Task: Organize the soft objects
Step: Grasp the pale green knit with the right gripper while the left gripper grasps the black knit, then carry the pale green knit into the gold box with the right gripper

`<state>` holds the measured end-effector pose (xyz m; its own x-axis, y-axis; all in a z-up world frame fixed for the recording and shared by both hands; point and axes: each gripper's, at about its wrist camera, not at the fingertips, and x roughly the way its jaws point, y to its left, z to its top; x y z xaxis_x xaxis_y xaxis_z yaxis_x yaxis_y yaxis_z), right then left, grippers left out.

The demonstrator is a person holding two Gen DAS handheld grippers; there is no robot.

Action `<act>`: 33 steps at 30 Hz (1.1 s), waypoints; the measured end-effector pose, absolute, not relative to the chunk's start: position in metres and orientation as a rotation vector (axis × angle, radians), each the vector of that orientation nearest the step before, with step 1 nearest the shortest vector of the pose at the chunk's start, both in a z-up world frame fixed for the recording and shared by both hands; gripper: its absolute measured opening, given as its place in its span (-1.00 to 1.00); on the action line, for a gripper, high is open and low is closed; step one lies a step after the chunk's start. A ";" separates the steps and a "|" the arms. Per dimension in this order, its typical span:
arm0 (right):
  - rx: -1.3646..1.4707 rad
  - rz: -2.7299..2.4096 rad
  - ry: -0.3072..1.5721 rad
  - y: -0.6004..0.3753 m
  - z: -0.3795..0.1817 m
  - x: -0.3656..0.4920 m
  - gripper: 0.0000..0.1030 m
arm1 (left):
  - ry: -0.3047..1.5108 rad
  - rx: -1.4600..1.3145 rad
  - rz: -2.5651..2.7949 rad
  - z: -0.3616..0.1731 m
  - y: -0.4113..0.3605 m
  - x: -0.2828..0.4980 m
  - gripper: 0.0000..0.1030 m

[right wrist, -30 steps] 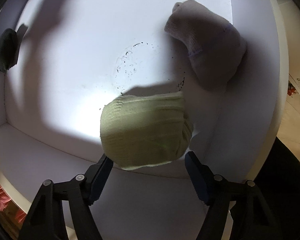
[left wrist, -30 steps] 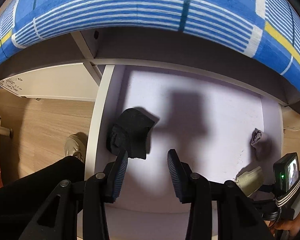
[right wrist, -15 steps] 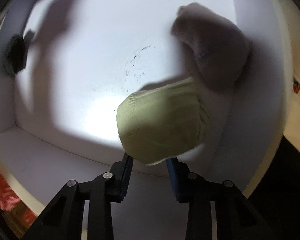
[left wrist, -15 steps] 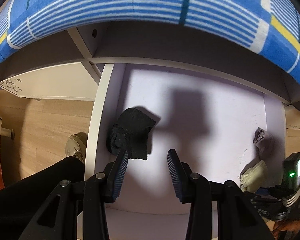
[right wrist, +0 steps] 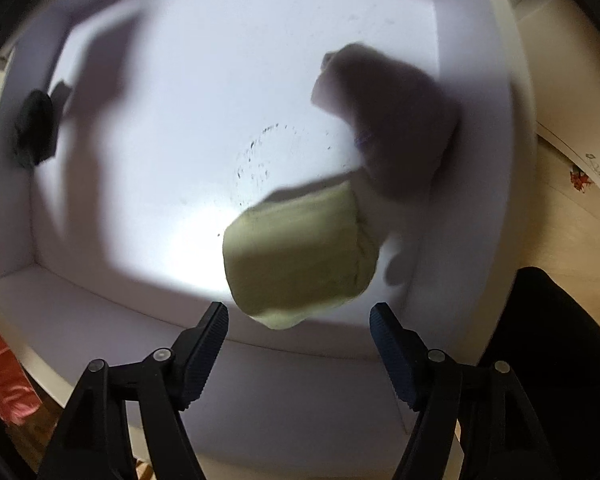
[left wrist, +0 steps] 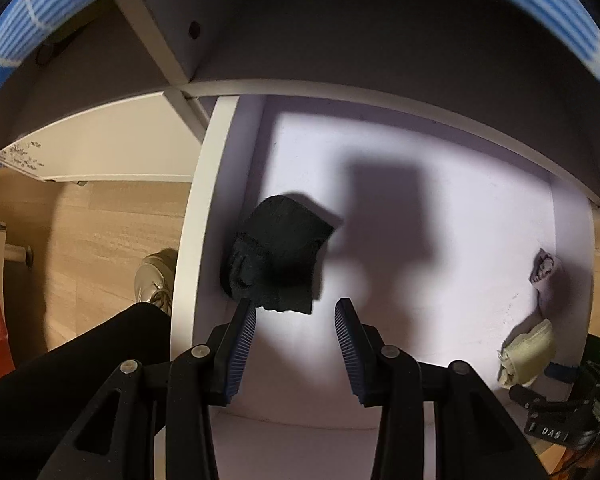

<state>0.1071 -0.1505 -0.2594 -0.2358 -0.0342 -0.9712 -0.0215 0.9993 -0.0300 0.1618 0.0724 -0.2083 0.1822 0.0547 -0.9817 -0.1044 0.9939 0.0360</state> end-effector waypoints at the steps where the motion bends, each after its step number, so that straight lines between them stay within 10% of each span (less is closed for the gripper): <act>1: -0.047 -0.013 1.807 -0.150 -0.261 0.106 0.44 | 1.389 -0.047 0.120 -0.211 0.075 0.163 -0.20; 11: -0.080 0.038 1.755 -0.126 -0.261 0.110 0.02 | 1.436 -0.111 0.177 -0.232 0.095 0.170 -0.19; 33: 0.291 0.082 1.614 -0.173 -0.177 0.095 -0.01 | 1.507 -0.034 0.167 -0.279 0.072 0.180 -0.17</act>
<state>0.0954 -0.1734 -0.1767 -0.0375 0.2366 -0.9709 0.1371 0.9636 0.2295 0.1800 0.0723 -0.2794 0.0551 0.0892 -0.9945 -0.1309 0.9881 0.0814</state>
